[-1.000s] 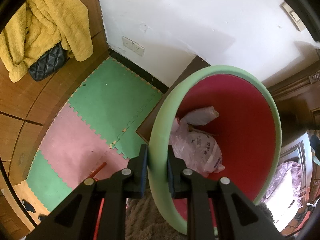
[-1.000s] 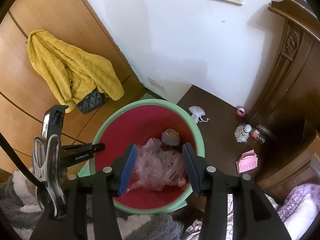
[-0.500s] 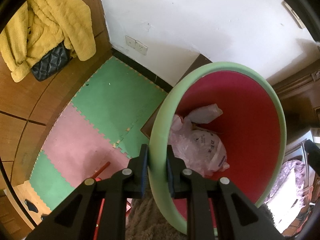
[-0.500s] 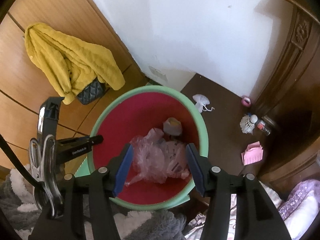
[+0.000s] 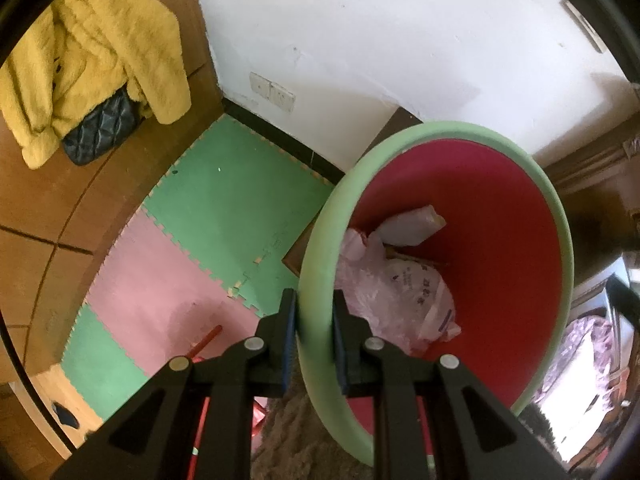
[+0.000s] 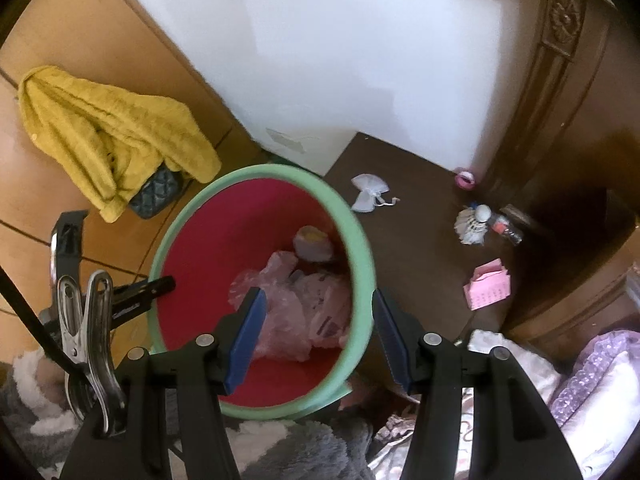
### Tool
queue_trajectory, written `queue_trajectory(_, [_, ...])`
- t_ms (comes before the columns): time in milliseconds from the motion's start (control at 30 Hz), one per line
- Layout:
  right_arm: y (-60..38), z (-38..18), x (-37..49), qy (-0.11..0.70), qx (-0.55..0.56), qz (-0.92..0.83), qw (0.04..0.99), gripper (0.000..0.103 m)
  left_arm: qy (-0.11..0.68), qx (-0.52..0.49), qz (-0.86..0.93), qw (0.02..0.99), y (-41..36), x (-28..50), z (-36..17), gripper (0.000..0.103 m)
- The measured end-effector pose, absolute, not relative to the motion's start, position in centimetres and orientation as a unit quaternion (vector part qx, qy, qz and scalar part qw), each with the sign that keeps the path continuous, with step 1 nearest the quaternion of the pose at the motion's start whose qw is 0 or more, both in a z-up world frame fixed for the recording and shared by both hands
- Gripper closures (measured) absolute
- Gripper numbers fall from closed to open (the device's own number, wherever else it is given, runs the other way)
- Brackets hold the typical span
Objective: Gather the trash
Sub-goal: 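Reach to the nightstand and grasp the white mesh bag with the right tool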
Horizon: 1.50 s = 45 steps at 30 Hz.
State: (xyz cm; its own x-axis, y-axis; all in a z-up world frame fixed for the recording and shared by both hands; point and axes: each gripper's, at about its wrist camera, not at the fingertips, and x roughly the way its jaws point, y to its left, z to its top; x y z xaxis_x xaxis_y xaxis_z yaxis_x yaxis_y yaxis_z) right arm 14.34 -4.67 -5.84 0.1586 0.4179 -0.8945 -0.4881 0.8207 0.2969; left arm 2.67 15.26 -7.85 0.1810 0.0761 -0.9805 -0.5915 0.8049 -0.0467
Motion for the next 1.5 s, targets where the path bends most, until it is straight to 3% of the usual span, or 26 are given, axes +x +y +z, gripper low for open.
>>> queue_trajectory(300, [-6.1, -5.1, 15.6, 0.55, -0.097, 0.259, 0.788, 0.047, 0.595, -0.208, 0.227, 0.742, 15.3, 2.9, -7.8, 0.087])
queue_trajectory(500, [-9.1, -6.9, 17.2, 0.554, -0.078, 0.274, 0.782, 0.047, 0.596, -0.2, 0.252, 0.736, 14.5, 2.8, -7.8, 0.087])
queue_trajectory(1000, [-10.8, -17.5, 22.6, 0.595, -0.068, 0.314, 0.737, 0.047, 0.584, -0.204, 0.325, 0.715, 12.9, 1.1, -8.0, 0.086])
queue_trajectory(1167, [-7.9, -21.1, 25.7, 0.605, -0.072, 0.323, 0.724, 0.047, 0.572, -0.213, 0.343, 0.714, 12.9, 1.1, -7.9, 0.086])
queue_trajectory(1367, [-3.8, -27.0, 30.4, 0.643, 0.016, 0.324, 0.694, 0.047, 0.569, -0.205, 0.364, 0.709, 12.6, 1.3, -7.9, 0.084])
queue_trajectory(1500, [0.3, -29.6, 32.6, 0.625, -0.03, 0.316, 0.713, 0.047, 0.574, -0.201, 0.372, 0.701, 12.6, 1.8, -8.0, 0.083])
